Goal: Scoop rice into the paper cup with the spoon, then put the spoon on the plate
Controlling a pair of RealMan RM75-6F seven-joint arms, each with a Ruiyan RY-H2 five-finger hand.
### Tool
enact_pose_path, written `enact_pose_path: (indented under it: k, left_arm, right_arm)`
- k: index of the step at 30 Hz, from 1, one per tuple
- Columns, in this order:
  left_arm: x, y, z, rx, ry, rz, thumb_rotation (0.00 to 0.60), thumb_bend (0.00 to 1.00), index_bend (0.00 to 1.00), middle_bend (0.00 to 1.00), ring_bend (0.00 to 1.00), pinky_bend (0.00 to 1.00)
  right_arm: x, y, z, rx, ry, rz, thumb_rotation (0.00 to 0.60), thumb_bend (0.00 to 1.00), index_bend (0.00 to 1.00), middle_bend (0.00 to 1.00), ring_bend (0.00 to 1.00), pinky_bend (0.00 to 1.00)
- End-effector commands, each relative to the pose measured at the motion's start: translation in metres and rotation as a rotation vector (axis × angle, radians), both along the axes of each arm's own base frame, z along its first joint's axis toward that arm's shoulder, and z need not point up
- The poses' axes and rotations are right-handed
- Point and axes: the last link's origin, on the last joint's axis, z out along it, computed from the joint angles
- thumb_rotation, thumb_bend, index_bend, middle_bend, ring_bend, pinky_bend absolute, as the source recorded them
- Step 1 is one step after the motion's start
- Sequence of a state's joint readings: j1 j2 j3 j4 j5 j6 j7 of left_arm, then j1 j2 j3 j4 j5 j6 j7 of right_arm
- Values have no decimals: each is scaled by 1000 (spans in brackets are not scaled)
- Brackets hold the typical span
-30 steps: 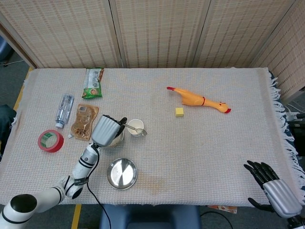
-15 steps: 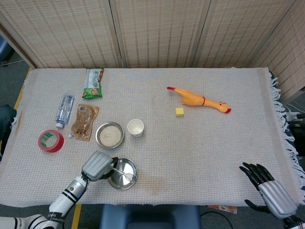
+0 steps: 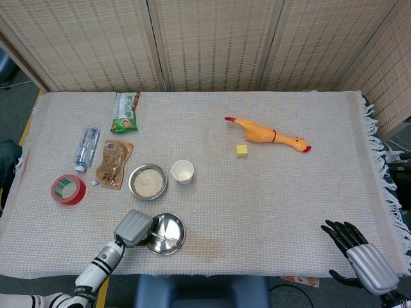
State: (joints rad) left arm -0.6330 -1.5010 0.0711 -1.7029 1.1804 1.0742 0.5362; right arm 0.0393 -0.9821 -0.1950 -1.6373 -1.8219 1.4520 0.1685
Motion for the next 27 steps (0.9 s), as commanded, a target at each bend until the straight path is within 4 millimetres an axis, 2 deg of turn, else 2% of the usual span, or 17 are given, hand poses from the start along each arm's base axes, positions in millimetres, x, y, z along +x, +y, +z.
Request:
enact_pose_path:
  k: [1,5,8,12,17,22,23,24,27]
  left_arm:
    - [1,0,-1,2,5,-2,600,608,674,1000,1000,1000]
    - [0,0,1,-13,0,17,600,529,408,1000,1000,1000]
    - [0,0,3,-17,-3,23,600,509,270,1000,1000,1000]
    - [0,0,6,-12,-16,21,600,491,190,1000,1000,1000]
    - [2,-1,13,-10,-43,16,600,475,166,1000,1000,1000]
    - [4,-4,48,49,-158,15,600,453,106,987,974,994]
    - [0,-8,61,58,-203,30,600,448,68,925,906,953]
    - [-4,-12,71,61,-233,45,600,444,32,804,785,867]
    - [-36,-28,111,91,-268,94,600,433,0,346,357,527]
  right_arm:
    - [0,0,0,-2,0,0,600,118,0,0,0,0]
    - [0,0,2,-10,-2,0,600,118,0,0,0,0]
    - [0,1,1,-6,-2,1,600,118,0,0,0,0]
    - [1,1,2,-9,-4,3,600,118,0,0,0,0]
    - [1,2,2,-13,-5,6,600,118,0,0,0,0]
    - [2,3,5,-26,-9,11,600,118,0,0,0,0]
    - [1,3,6,-34,-10,13,600,119,0,0,0,0]
    - [1,2,6,-41,-8,14,600,119,0,0,0,0]
    - [0,1,8,-68,1,12,600,119,0,0,0,0]
